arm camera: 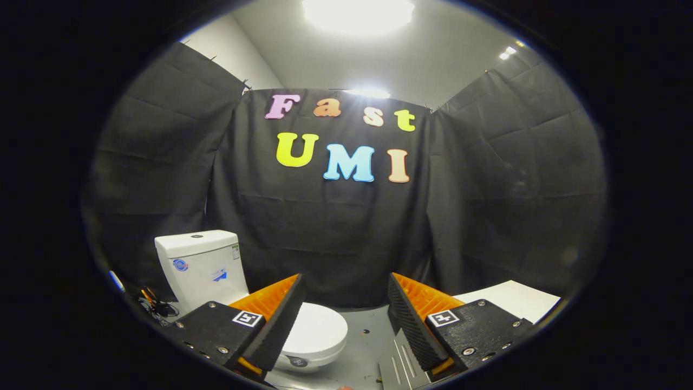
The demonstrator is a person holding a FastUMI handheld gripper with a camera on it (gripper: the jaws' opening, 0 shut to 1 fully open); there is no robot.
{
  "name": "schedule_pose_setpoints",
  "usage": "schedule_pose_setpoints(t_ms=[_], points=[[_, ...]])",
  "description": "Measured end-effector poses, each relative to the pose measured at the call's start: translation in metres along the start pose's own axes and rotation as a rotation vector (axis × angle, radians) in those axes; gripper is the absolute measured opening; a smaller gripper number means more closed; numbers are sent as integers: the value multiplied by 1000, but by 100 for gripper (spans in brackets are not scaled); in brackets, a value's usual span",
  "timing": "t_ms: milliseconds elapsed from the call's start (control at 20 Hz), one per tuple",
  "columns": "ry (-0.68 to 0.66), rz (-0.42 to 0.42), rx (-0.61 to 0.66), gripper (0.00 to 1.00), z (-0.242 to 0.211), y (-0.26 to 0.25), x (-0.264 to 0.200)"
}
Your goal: Open the toilet lid.
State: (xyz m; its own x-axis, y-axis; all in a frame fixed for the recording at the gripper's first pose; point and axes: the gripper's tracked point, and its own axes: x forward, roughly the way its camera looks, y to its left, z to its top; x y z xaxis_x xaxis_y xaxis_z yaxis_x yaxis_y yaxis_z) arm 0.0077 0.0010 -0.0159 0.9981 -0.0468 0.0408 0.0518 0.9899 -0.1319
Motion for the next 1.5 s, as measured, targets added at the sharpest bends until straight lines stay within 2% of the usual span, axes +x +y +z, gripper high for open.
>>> schedule_pose_setpoints(t_ms=[50, 250, 400, 600, 750, 1050, 1500], points=[[10, -16, -10, 95, -4, -1, 2], [78, 7, 20, 95, -28, 26, 9], [147, -19, -22, 95, -53, 35, 6], [174, 44, 56, 95, -70, 74, 13], [215, 30, 89, 95, -90, 86, 20], [326, 78, 293, 95, -146, 126, 24], [548, 66, 591, 98, -226, 155, 40]])
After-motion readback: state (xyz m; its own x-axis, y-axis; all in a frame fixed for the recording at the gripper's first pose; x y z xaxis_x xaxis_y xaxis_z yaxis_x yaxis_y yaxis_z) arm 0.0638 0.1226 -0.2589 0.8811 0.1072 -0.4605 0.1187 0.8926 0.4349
